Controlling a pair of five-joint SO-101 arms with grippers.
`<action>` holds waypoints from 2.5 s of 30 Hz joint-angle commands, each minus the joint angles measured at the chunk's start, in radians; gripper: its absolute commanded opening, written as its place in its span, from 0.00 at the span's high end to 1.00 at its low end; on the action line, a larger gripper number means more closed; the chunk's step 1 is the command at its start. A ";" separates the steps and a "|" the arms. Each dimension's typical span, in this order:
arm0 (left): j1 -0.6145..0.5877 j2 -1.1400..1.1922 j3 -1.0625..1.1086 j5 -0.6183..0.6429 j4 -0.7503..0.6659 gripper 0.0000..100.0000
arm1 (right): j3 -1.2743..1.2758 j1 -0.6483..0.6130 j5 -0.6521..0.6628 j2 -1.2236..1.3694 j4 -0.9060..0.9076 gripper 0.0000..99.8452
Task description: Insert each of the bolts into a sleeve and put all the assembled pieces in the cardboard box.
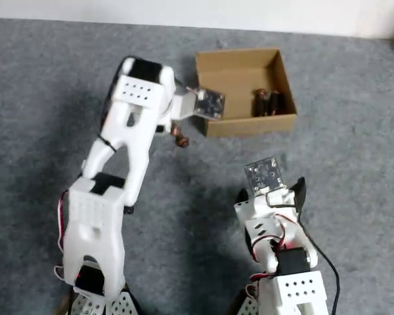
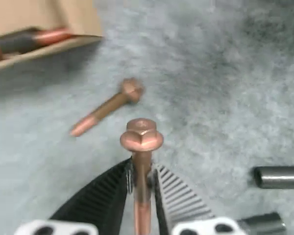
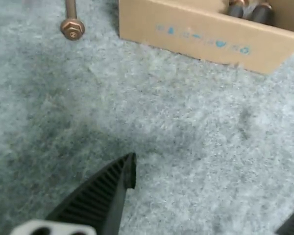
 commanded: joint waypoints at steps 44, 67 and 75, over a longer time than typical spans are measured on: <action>-0.604 -1.581 1.498 1.257 -0.422 1.00 | -1.167 -0.720 -0.856 1.343 0.042 0.54; -0.748 -1.583 1.504 1.257 -0.414 1.00 | -1.486 -0.803 -0.939 1.856 0.042 0.54; -0.748 -1.583 1.504 1.255 -0.414 1.00 | -1.486 -0.803 -0.941 1.859 0.042 0.63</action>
